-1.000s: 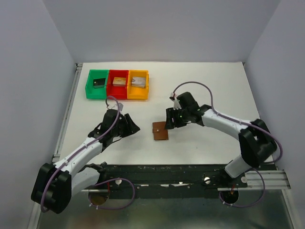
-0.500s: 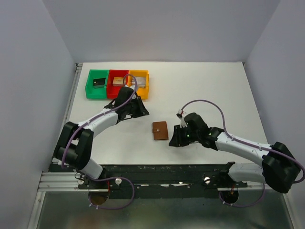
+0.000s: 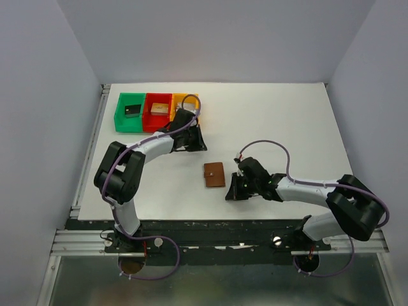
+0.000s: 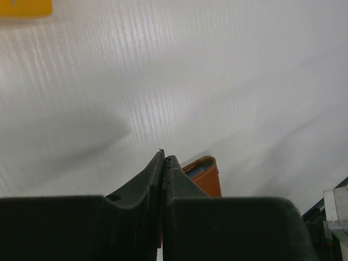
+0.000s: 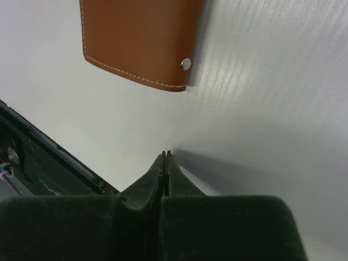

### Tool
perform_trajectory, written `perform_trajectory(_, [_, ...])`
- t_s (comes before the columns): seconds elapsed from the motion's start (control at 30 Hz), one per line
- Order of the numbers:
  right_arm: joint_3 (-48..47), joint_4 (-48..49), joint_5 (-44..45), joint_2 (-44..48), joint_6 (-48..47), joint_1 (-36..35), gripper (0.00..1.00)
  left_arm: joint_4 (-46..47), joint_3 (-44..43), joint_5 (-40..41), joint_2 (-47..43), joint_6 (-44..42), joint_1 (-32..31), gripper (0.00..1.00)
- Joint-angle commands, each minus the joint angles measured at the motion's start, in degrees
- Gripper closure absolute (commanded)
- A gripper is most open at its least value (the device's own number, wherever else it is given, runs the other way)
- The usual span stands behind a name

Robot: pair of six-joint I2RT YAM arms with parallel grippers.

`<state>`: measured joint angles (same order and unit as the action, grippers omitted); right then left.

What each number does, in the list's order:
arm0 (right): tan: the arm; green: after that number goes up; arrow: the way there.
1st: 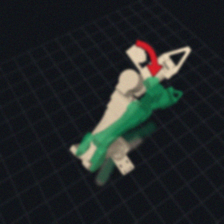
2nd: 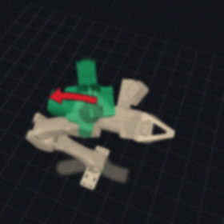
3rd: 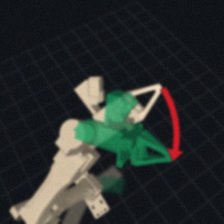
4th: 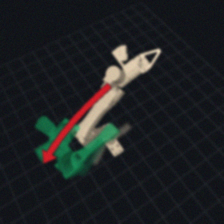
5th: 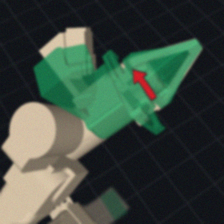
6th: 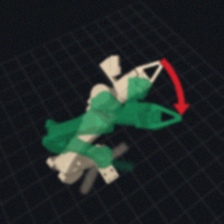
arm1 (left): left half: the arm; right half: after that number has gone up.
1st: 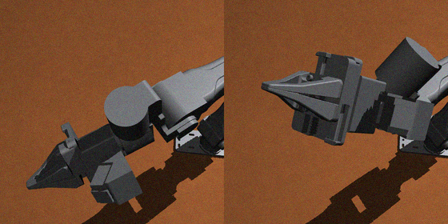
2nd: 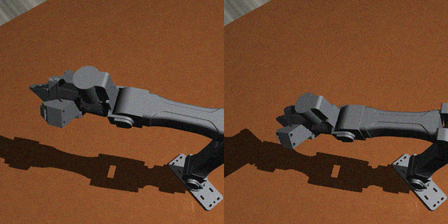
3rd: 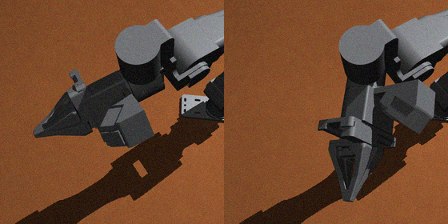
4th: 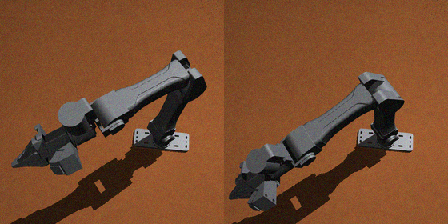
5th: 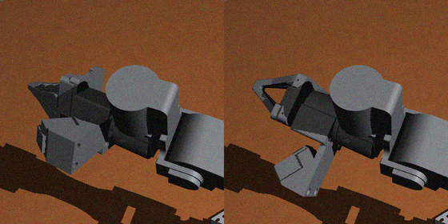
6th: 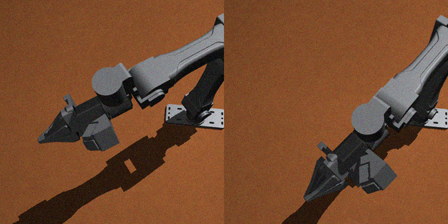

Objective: Take the credit cards out of the card holder
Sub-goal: Open the card holder at the center of the board.

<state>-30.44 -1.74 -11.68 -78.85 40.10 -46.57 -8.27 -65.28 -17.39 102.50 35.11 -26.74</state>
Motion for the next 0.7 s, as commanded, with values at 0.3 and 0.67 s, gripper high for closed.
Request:
perform_trajectory(0.3, [-4.98,4.02,3.07,-9.04,5.87,-0.37,1.00,-3.50,-0.20,4.55,4.55,-2.33,-2.79,0.99])
perform_trajectory(0.67, [-6.39,2.71,3.16,-12.03,6.66,2.09,1.00,-0.70,6.91,4.64,1.49,-2.07,-5.69,1.00])
